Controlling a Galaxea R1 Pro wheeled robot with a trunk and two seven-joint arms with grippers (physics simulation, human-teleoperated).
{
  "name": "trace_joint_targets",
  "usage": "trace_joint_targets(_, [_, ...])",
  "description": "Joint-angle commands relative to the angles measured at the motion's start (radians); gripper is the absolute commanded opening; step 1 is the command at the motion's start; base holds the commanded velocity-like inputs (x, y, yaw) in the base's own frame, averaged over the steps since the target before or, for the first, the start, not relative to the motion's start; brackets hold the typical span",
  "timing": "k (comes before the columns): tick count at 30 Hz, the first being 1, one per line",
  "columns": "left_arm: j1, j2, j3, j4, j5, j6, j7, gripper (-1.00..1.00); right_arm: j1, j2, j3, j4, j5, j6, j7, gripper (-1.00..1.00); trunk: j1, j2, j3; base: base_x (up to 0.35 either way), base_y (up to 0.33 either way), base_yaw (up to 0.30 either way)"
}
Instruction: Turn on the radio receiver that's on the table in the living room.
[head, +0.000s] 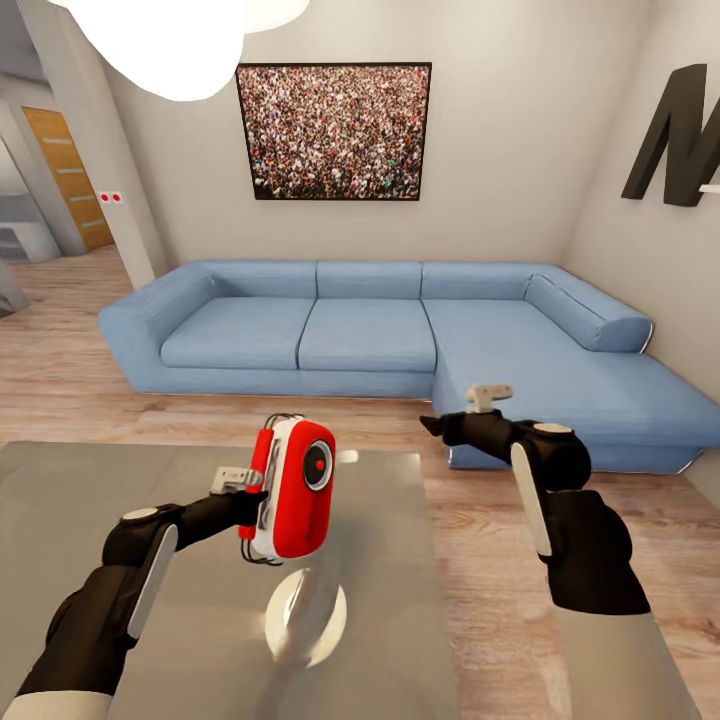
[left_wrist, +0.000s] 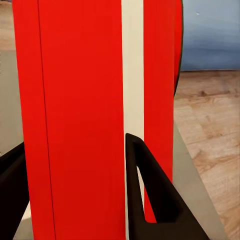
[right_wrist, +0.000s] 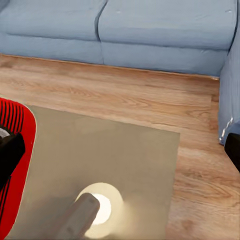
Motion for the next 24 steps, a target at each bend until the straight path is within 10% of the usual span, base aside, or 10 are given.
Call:
trace_joint_targets(1, [0.0, 0.001, 0.0, 0.0, 0.008, 0.001, 0.0, -1.0, 0.002, -0.008, -0.003, 0.0, 0.0, 0.0, 0.032, 1.0, 0.0, 0.0, 0.0, 0.0, 0.0, 0.0])
trace_joint_targets(24, [0.0, 0.002, -0.004, 0.004, 0.008, -0.001, -0.001, -1.0, 0.045, -0.044, 0.012, 0.0, -0.005, 0.0, 0.284, 1.0, 0.0, 0.0, 0.0, 0.0, 0.0, 0.0])
